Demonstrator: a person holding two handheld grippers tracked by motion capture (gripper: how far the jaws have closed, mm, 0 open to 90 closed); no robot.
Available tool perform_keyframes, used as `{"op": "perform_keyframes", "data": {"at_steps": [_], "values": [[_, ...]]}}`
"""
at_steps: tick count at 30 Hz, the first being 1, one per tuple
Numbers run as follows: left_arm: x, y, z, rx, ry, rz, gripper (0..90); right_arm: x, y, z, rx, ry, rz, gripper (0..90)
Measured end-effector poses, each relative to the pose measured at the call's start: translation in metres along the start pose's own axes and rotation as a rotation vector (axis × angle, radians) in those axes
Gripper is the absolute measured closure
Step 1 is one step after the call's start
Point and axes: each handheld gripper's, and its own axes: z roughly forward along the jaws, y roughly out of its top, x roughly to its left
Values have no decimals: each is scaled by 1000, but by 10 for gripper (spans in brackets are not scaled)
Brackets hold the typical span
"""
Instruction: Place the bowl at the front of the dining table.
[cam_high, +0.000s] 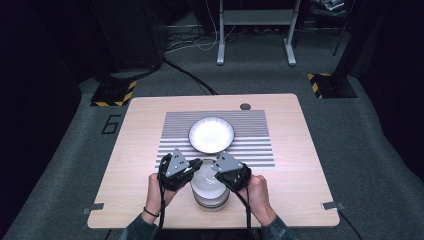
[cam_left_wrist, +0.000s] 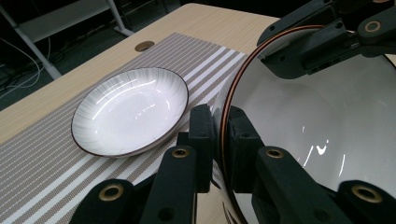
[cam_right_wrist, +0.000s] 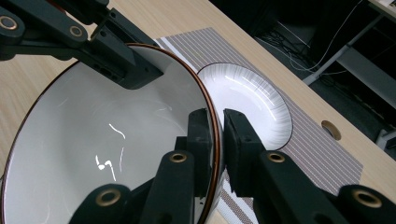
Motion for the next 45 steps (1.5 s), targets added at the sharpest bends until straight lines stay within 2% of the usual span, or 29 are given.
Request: {"op": "perform_keyframes", "data": {"at_steps": [4,13,19,27,45], "values": [[2,4,-1,-1,6,9,826,-3,4,-1,-10,-1,12,808],[4,14,-5,-9,22,25,826,-7,11,-5,-25,-12,1,808],[10,22,-7,-23,32,28,826,-12,20,-5,-36,-23,-10,807],[18,25,-7,-4,55,30,826,-12,27,1,-42,-34,-25,805],[34,36,-5,5,92,35,824,-20,43,14,-54,-43,-22,805]]}}
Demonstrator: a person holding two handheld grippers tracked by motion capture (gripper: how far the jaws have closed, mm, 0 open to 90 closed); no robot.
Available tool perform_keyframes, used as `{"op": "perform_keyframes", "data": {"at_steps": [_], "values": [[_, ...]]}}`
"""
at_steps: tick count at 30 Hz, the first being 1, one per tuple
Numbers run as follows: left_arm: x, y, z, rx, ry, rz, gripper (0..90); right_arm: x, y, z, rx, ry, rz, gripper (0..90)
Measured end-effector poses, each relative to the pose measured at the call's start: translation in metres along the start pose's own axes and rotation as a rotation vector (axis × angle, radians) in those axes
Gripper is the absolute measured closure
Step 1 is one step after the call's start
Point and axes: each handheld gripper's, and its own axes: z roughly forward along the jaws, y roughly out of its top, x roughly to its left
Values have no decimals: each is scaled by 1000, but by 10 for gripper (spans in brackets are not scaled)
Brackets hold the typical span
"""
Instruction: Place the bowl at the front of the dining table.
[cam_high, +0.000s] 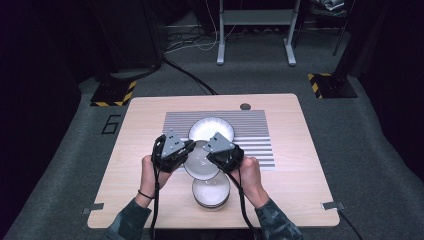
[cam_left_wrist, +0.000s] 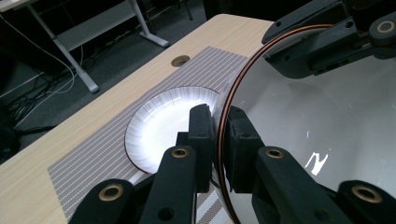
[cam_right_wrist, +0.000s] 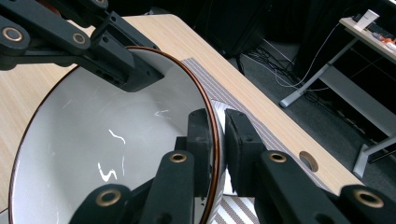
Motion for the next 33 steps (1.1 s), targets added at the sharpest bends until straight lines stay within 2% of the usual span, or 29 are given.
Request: {"op": "perform_keyframes", "data": {"at_steps": [11,17,33], "values": [[10,5,5,13,21,9,825,-6,8,10,1,-9,-16,804],[17,6,7,10,21,11,825,-10,11,17,-2,11,7,803],[26,13,19,35,31,25,823,-18,11,30,-5,-14,21,804]]}}
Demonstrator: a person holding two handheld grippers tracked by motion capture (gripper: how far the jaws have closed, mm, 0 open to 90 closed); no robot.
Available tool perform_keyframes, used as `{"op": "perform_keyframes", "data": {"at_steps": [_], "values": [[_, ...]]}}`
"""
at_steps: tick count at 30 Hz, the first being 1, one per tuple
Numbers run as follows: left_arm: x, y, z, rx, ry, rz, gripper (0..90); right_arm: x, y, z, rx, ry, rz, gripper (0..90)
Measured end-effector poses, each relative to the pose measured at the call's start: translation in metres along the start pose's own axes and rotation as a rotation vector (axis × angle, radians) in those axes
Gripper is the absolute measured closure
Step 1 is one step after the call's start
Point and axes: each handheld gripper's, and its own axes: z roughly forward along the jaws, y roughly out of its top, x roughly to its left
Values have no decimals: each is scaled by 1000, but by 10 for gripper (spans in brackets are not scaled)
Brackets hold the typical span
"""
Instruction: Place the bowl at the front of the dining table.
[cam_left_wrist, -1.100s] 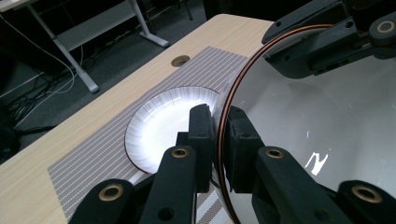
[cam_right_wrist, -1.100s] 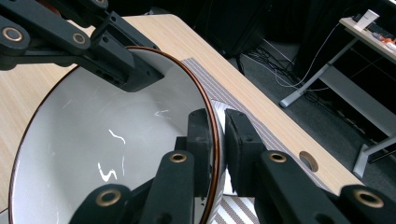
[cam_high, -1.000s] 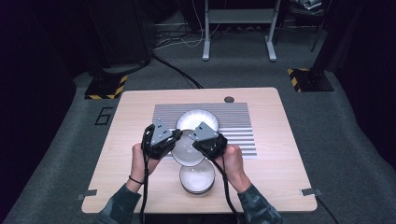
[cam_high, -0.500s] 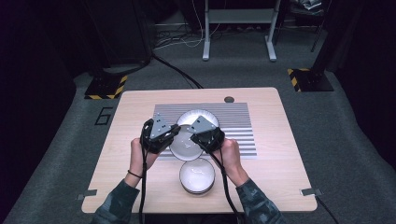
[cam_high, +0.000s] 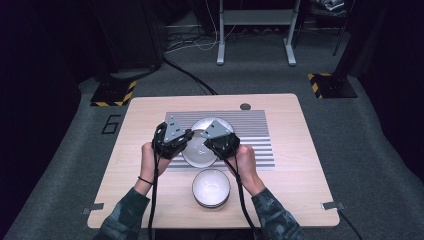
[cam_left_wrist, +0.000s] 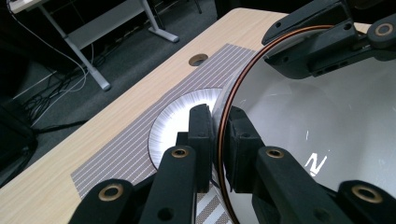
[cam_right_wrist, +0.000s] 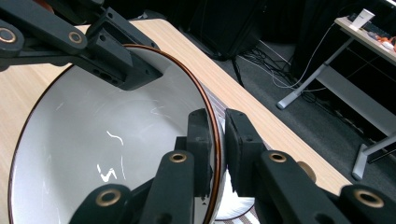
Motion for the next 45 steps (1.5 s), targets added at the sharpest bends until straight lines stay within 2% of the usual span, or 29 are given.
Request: {"op": "perform_keyframes", "data": {"at_steps": [36,45], "values": [[18,1,36,34,-4,-1,821,-15,-2,33,57,-33,32,800],[23,-1,50,59,0,3,820,-18,-6,45,74,-30,50,801]]}}
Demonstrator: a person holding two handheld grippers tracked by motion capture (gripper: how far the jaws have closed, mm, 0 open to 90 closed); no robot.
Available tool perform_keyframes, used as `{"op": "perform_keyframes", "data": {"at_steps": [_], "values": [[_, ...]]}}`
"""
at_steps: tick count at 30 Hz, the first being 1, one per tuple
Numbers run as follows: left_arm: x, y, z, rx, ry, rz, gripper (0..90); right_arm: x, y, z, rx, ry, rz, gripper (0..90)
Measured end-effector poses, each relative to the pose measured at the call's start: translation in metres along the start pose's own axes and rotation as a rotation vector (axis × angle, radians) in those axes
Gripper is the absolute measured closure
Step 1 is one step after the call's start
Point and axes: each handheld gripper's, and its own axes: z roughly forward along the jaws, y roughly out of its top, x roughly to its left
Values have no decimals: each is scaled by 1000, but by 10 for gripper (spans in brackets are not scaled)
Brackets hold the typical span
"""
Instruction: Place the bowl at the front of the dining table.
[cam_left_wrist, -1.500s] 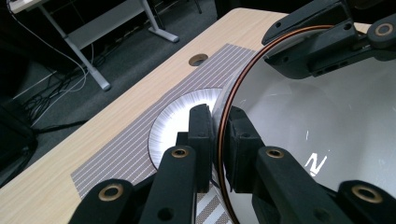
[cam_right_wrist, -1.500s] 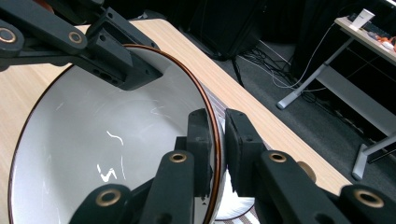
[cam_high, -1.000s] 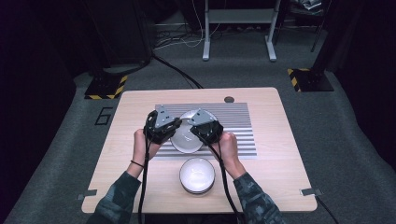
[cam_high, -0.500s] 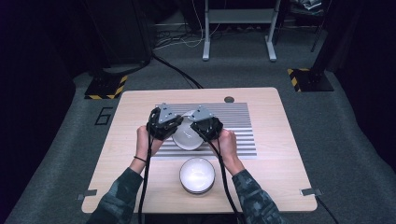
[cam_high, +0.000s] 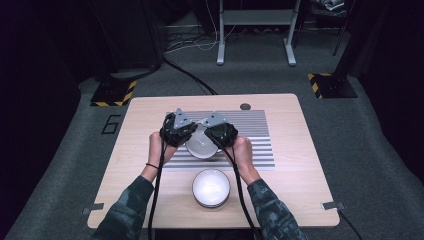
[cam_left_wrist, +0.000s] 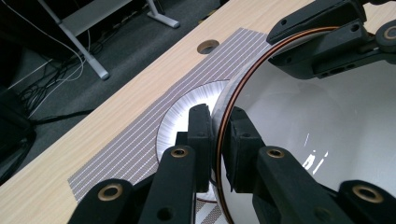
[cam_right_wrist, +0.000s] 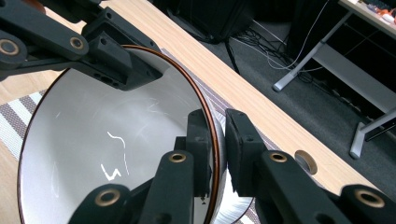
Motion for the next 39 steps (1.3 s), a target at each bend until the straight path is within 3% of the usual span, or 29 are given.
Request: {"op": "perform_keyframes", "data": {"at_steps": [39], "values": [[7,-4,36,54,18,0,816,-10,-11,35,52,-5,57,794]]}}
